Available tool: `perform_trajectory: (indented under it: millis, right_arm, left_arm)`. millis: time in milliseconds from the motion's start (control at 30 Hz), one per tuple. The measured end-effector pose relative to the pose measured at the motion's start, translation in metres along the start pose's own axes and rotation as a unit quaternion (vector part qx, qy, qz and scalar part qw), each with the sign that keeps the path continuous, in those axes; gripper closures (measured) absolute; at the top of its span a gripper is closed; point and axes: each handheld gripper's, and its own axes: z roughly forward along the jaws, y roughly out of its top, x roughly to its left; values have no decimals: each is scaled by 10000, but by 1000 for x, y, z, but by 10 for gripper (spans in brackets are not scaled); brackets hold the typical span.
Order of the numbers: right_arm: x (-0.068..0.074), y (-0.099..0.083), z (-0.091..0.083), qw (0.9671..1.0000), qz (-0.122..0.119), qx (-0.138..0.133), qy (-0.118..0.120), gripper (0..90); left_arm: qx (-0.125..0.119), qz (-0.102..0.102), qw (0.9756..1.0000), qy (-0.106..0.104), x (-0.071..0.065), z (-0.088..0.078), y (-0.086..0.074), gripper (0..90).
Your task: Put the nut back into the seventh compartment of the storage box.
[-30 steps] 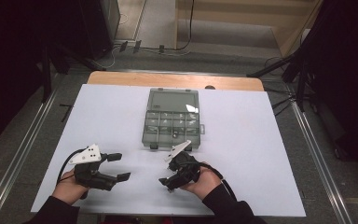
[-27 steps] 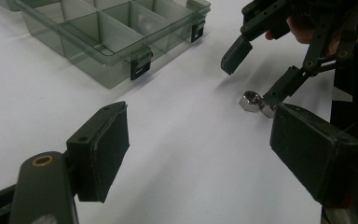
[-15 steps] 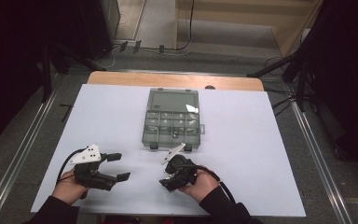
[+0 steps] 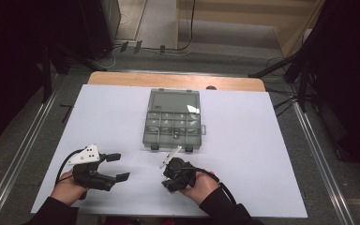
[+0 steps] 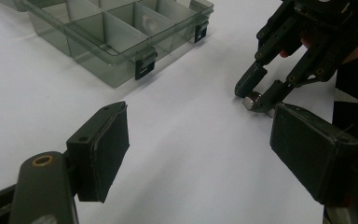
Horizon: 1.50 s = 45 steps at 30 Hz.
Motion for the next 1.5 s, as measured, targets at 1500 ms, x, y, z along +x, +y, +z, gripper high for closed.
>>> perform_trajectory:
  millis: [1500]
  right_arm:
    - [-33, 2, -44, 9952, 394, -845, 310, 693]
  left_arm:
    - [91, 69, 9999, 6, -1, 1, 0, 198]
